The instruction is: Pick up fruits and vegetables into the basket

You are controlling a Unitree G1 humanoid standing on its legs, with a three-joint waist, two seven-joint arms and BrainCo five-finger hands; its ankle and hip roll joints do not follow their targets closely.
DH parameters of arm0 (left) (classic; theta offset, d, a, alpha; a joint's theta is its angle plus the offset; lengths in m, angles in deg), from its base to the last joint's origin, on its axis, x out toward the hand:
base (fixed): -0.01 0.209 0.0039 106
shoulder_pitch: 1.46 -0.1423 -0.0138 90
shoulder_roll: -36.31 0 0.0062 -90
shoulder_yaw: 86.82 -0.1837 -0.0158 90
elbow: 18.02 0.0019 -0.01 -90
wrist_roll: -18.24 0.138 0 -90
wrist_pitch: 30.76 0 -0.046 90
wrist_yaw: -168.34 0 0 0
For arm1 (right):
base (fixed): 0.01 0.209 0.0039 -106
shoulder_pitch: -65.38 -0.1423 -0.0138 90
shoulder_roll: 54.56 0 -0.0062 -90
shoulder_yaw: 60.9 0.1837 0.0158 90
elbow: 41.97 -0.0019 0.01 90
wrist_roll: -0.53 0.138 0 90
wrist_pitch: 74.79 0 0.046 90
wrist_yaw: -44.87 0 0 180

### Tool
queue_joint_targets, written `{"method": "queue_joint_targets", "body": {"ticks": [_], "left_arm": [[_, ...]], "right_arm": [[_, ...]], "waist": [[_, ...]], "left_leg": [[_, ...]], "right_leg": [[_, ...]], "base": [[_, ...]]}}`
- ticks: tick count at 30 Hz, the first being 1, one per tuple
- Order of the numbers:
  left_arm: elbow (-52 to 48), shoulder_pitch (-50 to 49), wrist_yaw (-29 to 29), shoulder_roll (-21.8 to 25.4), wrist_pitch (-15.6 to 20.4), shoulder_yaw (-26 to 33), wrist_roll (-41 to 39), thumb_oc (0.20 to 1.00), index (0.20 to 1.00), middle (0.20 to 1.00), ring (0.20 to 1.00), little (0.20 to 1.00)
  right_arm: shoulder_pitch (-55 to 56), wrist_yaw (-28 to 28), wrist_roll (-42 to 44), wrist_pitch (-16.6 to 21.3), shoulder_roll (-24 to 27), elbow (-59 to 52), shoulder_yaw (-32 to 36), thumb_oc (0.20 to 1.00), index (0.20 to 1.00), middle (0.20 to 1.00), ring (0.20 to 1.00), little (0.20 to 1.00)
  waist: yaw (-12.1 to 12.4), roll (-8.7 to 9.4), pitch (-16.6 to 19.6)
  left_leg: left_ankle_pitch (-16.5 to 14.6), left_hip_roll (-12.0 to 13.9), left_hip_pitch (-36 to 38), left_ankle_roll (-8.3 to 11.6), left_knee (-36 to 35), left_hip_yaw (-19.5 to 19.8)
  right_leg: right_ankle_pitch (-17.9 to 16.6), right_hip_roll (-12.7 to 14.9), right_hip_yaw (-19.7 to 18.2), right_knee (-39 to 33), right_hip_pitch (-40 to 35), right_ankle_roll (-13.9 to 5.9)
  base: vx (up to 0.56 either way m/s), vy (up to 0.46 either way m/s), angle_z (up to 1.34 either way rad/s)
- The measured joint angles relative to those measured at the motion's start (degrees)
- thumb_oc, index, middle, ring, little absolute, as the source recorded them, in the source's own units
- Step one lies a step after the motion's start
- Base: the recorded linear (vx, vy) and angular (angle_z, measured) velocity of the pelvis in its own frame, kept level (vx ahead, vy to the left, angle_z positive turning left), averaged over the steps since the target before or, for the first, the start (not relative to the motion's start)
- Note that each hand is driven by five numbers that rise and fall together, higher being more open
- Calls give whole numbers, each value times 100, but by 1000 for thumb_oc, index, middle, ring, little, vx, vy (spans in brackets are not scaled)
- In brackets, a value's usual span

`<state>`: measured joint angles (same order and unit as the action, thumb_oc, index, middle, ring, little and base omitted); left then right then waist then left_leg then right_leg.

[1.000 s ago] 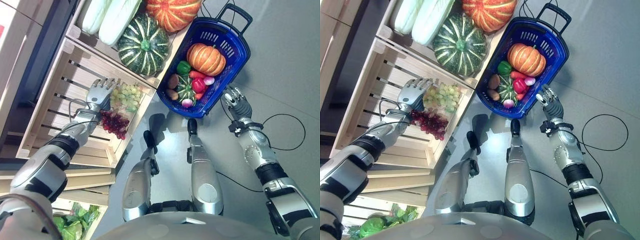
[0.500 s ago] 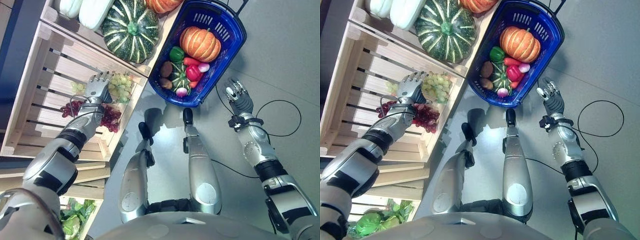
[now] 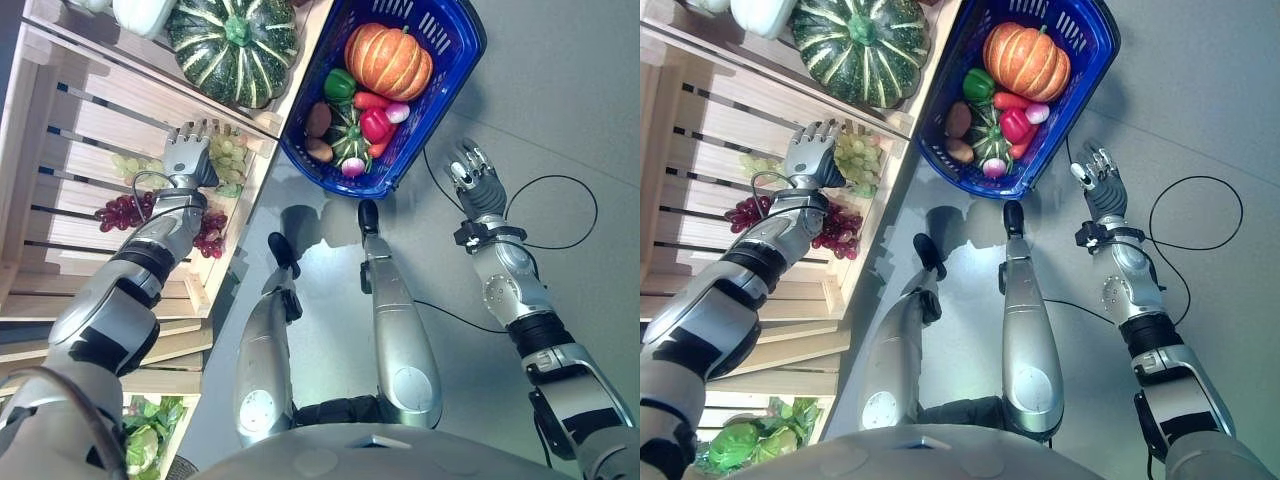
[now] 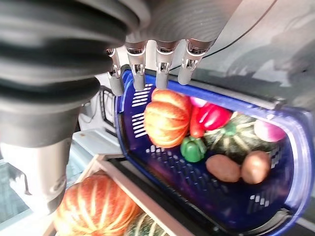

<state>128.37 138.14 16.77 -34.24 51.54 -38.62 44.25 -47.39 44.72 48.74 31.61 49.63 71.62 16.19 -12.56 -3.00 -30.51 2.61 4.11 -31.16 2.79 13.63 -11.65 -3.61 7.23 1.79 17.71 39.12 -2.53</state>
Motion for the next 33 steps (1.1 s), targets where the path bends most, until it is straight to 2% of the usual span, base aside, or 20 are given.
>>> {"method": "queue_joint_targets", "body": {"ticks": [4,13,28,33], "left_arm": [[183,74,7,-13,-222,-1,85,1000,1000,1000,1000,1000],[405,176,58,-55,-458,5,84,1000,1000,1000,1000,1000],[639,500,240,-97,-819,6,344,1000,1000,1000,1000,1000],[647,580,325,-76,-1064,4,899,1000,1000,1000,1000,1000]], "right_arm": [[-52,-3,3,71,9,-54,-35,1000,1000,1000,1000,1000],[-58,0,0,225,7,-231,-44,1000,1000,1000,1000,1000],[-277,64,-1,456,9,-546,-36,1000,1000,1000,1000,1000],[-292,91,-10,535,14,-752,-36,1000,1000,1000,1000,1000]], "waist": [[-32,0,0],[-48,31,-18],[-98,45,-23],[-107,52,-23]], "left_leg": [[-64,20,-136,-8,156,-1],[-168,84,-647,-18,516,5],[-230,110,-1116,-16,719,58],[-243,117,-1319,-23,805,74]], "right_leg": [[1,-6,-37,69,115,2],[21,-29,-91,235,567,-23],[20,-43,-93,354,972,14],[32,-42,-92,403,1154,-3]], "base": [[-5,-10,-2],[-11,-12,-1],[-2,-2,0],[0,0,0]]}}
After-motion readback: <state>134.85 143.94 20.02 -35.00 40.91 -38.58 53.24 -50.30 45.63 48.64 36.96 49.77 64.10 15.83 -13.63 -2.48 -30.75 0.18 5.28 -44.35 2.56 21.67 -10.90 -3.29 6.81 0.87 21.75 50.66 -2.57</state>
